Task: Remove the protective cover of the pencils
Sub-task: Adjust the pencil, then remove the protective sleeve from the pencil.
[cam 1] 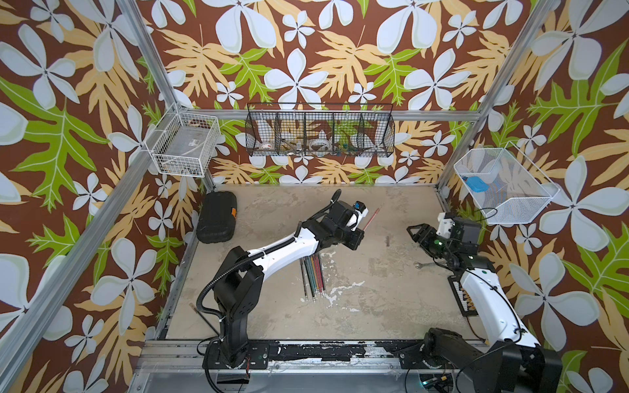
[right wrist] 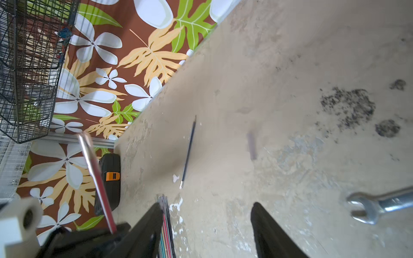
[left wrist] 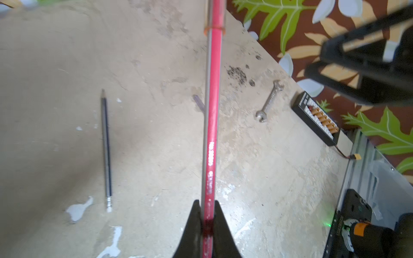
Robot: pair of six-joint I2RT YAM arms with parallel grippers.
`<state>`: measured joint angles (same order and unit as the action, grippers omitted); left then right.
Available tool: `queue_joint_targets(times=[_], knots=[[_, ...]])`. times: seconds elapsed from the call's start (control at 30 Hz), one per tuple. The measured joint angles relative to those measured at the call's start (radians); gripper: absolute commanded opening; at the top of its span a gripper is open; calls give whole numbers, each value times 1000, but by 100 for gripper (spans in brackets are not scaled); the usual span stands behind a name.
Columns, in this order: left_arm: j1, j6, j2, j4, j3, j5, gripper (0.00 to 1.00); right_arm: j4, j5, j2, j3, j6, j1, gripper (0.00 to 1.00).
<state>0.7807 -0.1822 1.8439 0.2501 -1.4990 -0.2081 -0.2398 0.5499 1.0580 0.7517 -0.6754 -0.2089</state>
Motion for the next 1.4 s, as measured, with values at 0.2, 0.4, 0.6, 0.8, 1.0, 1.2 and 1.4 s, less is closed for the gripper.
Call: queue_joint_targets(times=[0.2, 0.4, 0.6, 0.8, 1.0, 1.2, 1.4], knots=[[-69, 13, -50, 15, 8, 37, 0, 14, 106, -76, -132, 22, -19, 63], [-77, 63, -196, -2, 122, 79, 0, 15, 154, -113, -220, 36, -19, 63], [-77, 79, -257, -26, 239, -6, 0, 8, 180, -182, -298, 56, -19, 62], [-77, 82, -259, -51, 298, -78, 0, -8, 193, -248, -306, 101, -19, 59], [-76, 73, -157, -66, 253, -164, 0, 3, 219, -275, -310, 108, -19, 58], [-64, 50, -119, -76, 229, -235, 0, 85, 298, -220, -278, 80, -16, 55], [-19, 49, -88, -65, 212, -262, 0, 215, 340, -151, -241, 7, 69, 53]])
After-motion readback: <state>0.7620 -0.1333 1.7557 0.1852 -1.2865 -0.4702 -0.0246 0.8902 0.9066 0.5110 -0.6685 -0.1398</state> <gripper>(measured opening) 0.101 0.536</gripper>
